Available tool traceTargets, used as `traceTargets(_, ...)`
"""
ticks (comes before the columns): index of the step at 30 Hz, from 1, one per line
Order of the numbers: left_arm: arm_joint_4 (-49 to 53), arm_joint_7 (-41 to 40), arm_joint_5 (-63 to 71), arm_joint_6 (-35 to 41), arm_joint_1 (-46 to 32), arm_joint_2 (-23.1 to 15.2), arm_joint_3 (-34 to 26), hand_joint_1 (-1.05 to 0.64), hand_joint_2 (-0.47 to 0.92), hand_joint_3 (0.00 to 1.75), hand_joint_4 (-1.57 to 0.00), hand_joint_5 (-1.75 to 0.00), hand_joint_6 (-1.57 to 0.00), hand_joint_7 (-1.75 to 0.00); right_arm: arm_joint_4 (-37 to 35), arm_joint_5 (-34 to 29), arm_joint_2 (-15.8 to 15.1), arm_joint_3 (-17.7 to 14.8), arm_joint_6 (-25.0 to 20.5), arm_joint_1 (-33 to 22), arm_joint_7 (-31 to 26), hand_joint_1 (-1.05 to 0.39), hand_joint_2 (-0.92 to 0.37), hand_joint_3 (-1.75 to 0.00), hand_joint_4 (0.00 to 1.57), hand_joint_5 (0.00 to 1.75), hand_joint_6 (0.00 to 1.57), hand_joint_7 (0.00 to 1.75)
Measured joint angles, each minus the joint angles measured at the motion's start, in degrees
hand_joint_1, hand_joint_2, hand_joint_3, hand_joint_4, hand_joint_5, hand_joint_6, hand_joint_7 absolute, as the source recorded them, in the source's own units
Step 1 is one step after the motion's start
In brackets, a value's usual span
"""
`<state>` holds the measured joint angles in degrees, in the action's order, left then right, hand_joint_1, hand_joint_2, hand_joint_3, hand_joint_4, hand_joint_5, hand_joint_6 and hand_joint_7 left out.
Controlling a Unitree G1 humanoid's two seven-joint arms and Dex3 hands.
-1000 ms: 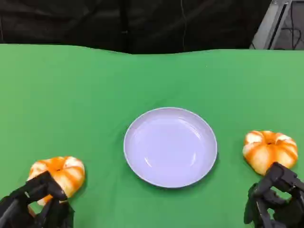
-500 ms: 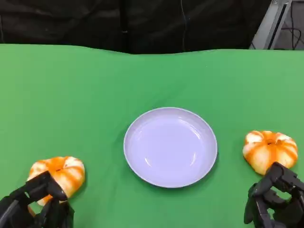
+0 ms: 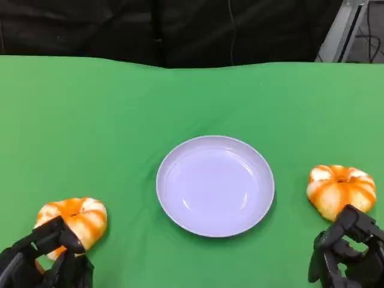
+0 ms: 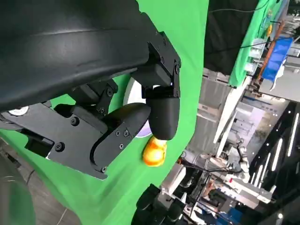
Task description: Grasp the bread from the table and place it into the plate.
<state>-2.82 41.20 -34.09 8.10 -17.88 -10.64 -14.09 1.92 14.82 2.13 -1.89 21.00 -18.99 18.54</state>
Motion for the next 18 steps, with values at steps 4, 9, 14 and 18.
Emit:
traceTargets(4, -0.85, -1.12, 0.91, -1.79, -0.77, 0.59, -0.06, -0.36, 0.89, 0.21, -0.51, -0.68, -0.61, -0.43, 0.52, 0.26, 0.0, 0.17, -0.16, -0.31, 0.08, -0.13, -0.5, -1.3, 0.92, 1.75, 0.79, 1.62)
traceTargets(9, -2.11, -6.36, 12.79, -15.34, -2.38, 2.01, 0.32, -0.65, 0.92, 0.19, -0.34, -0.27, -0.53, -0.07, 2.33, 0.87, 0.01, 0.71, -1.01, -1.8, 0.42, -0.13, -0.49, -1.29, 0.92, 1.75, 0.78, 1.62)
traceTargets(14, -0.58, -9.09, 18.49, -23.46, -2.39, 2.0, 1.15, -0.67, 0.92, 0.19, -0.35, -0.23, -0.53, -0.04, 3.49, 0.87, 0.01, 0.97, -1.52, -2.1, 0.4, -0.13, -0.49, -1.29, 0.91, 1.75, 0.78, 1.62)
traceTargets(18, 1.01, -13.93, 26.94, -30.23, -1.26, 1.6, 1.54, -0.77, 0.92, 0.31, -0.26, -0.16, -0.48, -0.01, 3.74, 1.2, 0.01, 1.1, -1.81, -2.12, 0.41, -0.13, -0.49, -1.29, 0.92, 1.75, 0.78, 1.62)
